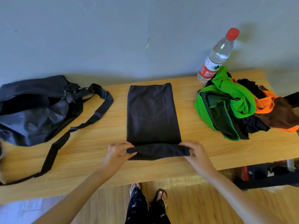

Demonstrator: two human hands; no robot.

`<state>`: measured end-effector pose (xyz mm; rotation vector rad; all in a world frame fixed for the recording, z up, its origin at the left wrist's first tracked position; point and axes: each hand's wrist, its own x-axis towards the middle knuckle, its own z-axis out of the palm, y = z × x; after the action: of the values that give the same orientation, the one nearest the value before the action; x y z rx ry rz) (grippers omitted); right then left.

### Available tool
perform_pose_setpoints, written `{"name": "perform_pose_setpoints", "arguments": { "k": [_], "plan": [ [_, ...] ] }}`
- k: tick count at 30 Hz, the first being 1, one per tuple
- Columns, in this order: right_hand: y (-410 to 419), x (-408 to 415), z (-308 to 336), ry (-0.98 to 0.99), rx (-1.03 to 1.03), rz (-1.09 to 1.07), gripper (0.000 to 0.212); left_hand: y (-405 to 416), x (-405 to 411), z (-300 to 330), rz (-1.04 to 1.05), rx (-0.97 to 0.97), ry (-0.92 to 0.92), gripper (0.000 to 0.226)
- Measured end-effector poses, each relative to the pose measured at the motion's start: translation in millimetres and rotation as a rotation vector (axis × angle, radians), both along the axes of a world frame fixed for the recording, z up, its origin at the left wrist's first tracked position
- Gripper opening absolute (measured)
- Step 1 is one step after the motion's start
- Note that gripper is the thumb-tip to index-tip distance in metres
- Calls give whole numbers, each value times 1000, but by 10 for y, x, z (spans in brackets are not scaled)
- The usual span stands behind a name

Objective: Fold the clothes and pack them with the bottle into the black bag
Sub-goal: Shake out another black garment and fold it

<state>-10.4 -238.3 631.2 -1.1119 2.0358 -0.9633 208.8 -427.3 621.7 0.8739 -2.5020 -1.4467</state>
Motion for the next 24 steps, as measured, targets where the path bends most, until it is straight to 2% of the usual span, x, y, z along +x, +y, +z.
{"name": "perform_pose_setpoints", "arguments": {
  "k": [2, 4, 5, 6, 8, 12, 17, 21, 24],
  "plan": [
    [-156, -99, 83, -195, -35, -72, 36, -85, -121, 146, 97, 276, -34, 15],
    [-295, -213, 126, -278, -65, -146, 70, -211, -243, 241, 173, 342, -48, 19],
    [-378, -266, 165, -313, -79, -175, 74, -280, -309, 285, 205, 363, -35, 24],
    [-473, -320, 201, -361, -94, -203, 65, -363, -375, 308, 241, 377, -14, 30],
    [-675, -435, 263, -450, -106, -231, 30, -538, -526, 367, 309, 423, 35, 39],
    [-1114, -655, 285, -551, -118, -329, 11, -912, -871, 438, 389, 460, 66, 29],
    [-1611, -877, 154, -570, -76, -397, 8, -1331, -1260, 294, 428, 586, 24, 28],
    [-1800, -944, -95, -472, -19, -439, 14, -1470, -1381, 94, 432, 530, -48, 31],
    [-1850, -953, -153, -398, -41, -458, 14, -1516, -1390, -37, 455, 447, -41, 11]
  ]
}}
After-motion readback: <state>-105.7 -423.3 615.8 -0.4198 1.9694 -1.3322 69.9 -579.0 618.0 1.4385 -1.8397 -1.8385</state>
